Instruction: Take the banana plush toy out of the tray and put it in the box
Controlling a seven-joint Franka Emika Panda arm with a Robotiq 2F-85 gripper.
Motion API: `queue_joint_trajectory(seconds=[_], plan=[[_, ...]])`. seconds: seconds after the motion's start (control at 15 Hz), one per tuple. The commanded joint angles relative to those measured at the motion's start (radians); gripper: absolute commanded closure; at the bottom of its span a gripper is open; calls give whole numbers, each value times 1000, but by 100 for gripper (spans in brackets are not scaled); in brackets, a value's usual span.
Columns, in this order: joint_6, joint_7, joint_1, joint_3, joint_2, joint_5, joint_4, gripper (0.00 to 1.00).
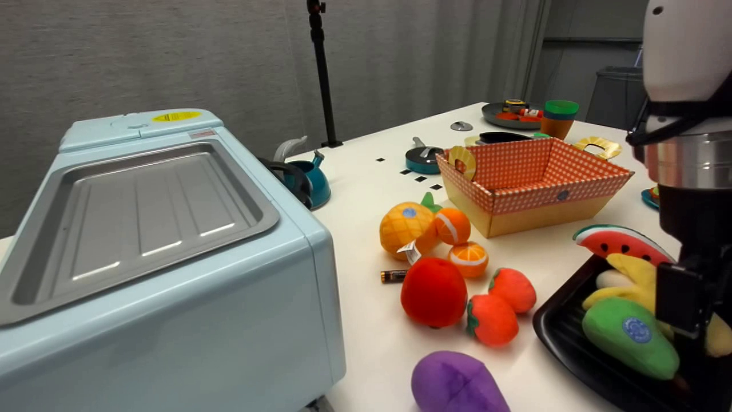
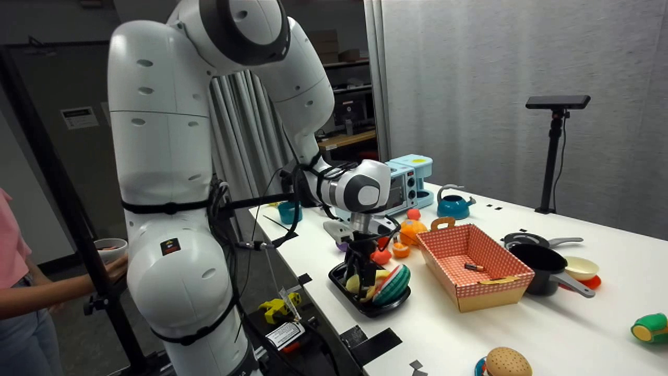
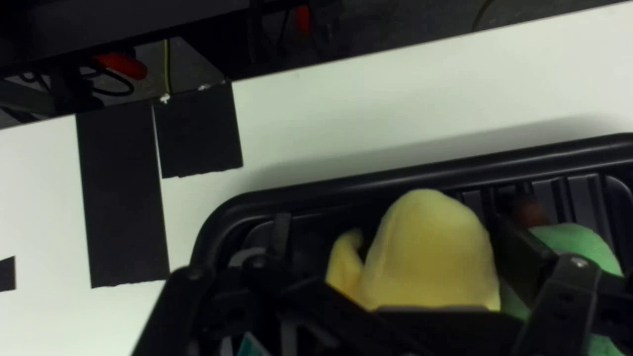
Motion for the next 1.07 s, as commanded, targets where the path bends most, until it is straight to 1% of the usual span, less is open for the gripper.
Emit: queue_joint_trajectory(seconds=[0.0, 0.07, 0.13, 0.2, 0.33, 0.4, 0.53, 0.6, 0.73, 0.87, 1.0], plan=[[30, 19, 50, -51, 105, -7, 83, 0], [32, 20, 58, -61, 121, -10, 97, 0], [31, 21, 66, -70, 134, -15, 111, 17], [28, 19, 73, -76, 143, -14, 123, 26], [23, 20, 84, -90, 154, -15, 138, 42], [16, 22, 88, -92, 150, -13, 141, 51], [1, 27, 97, -96, 125, -15, 135, 64], [-9, 24, 99, -96, 111, -11, 130, 72], [-77, -10, 86, -75, 63, 31, 117, 88], [-183, -19, 82, -63, -11, 50, 98, 98], [-282, -15, 80, -61, -80, 45, 97, 100]])
